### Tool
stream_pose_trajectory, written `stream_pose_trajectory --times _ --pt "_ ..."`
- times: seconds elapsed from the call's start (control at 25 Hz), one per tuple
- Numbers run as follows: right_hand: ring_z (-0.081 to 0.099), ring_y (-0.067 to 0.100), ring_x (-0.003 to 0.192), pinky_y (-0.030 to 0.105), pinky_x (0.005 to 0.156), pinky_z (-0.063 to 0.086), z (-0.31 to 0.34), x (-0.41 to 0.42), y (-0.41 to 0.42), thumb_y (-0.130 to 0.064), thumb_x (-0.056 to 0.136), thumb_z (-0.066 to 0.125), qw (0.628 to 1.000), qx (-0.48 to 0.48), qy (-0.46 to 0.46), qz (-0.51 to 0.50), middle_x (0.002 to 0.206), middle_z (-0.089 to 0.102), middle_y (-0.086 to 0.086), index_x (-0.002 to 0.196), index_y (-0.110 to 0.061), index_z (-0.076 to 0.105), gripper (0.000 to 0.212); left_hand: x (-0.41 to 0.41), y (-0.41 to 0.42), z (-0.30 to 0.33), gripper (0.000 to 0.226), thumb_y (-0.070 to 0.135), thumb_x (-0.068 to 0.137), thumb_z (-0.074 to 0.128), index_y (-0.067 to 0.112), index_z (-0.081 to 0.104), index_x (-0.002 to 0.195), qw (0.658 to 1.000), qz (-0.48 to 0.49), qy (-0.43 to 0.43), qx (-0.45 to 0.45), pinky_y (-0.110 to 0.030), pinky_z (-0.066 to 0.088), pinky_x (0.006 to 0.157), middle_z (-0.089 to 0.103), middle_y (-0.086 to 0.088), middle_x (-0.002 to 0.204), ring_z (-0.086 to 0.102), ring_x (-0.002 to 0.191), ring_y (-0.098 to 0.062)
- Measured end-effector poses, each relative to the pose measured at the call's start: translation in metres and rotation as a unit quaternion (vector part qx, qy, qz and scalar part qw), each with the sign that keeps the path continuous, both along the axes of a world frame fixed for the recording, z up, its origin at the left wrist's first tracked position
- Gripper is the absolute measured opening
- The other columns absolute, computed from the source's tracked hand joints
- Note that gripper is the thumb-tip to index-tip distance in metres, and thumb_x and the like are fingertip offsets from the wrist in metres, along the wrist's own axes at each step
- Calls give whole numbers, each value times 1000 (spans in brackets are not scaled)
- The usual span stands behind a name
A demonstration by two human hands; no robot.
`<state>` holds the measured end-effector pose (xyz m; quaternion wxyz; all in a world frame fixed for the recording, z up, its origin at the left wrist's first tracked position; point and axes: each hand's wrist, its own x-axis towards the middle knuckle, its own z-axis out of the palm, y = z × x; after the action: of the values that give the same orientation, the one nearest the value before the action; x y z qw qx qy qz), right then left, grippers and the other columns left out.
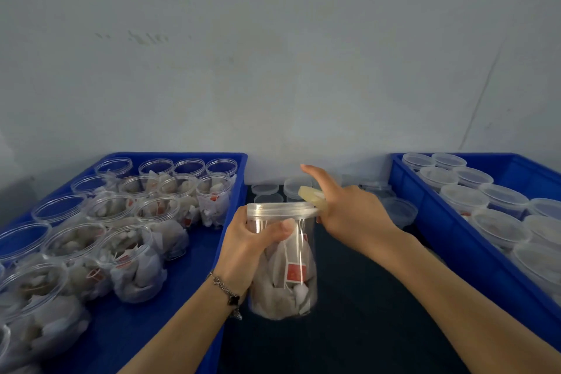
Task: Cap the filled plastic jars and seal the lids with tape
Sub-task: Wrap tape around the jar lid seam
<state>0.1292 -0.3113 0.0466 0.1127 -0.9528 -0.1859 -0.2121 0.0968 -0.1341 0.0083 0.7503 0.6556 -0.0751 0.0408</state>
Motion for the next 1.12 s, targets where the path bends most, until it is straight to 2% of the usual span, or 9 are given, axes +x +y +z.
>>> stream_pose_trajectory --times 0.12,0.24,0.4,0.48,0.6,0.72,0.8,0.96,1.12 --pt "38 5 47 28 46 26 4 4 9 -24 90 40 999 46 8 24 57 45 -11 138 -42 18 56 -1 0 0 89 47 42 79 4 53 116 1000 -23 8 -16 -37 56 73 65 -20 107 68 88 -30" --pt "44 7 48 30 49 34 1 7 18 -25 88 44 994 96 27 44 54 45 -12 141 -43 16 62 -1 2 2 92 50 45 78 1 53 119 999 -45 13 -27 -40 54 75 64 -22 107 67 88 -32" --pt "52 -2 57 19 58 41 4 7 13 -29 85 62 972 144 156 102 65 49 -19 142 -40 11 77 -5 3 5 72 60 33 84 16 73 89 992 -96 43 -68 -30 55 59 72 -11 84 70 72 -23" --pt "60 2 73 22 71 50 15 6 -1 -21 82 70 946 156 237 158 87 61 -9 139 -35 21 76 -4 7 5 51 48 49 77 13 72 86 985 -110 74 -109 -29 54 52 72 -10 77 70 65 -22" --pt "60 -6 71 8 63 45 35 -2 -24 -18 87 68 897 214 305 236 84 64 -14 125 -48 44 54 -1 14 6 46 45 51 74 13 72 85 980 -111 89 -136 -33 54 51 72 -11 78 70 65 -23" --pt "57 -10 65 4 57 41 45 -16 -30 -48 87 55 900 200 304 239 78 64 -24 111 -54 54 26 -2 13 9 65 52 31 85 14 75 83 983 -131 70 -107 -31 54 50 73 -7 74 70 63 -19" --pt "55 -11 58 3 53 38 43 -21 -26 -55 82 44 912 211 270 225 72 64 -24 112 -50 54 32 -2 12 10 77 59 21 86 14 74 83 984 -133 71 -100 -31 54 49 73 -7 74 70 63 -20" --pt "54 -7 55 6 52 39 30 -22 -23 -60 82 38 934 225 214 176 72 66 -14 99 -46 56 29 -1 11 10 74 57 19 89 16 74 79 986 -118 59 -105 -29 54 50 71 -6 72 69 61 -19" --pt "60 -9 80 12 73 43 17 -22 -24 -65 81 35 938 219 213 161 88 66 -21 93 -41 61 37 -1 10 10 87 56 21 89 25 66 99 995 -72 47 -56 -38 57 65 71 -6 93 70 81 -22"
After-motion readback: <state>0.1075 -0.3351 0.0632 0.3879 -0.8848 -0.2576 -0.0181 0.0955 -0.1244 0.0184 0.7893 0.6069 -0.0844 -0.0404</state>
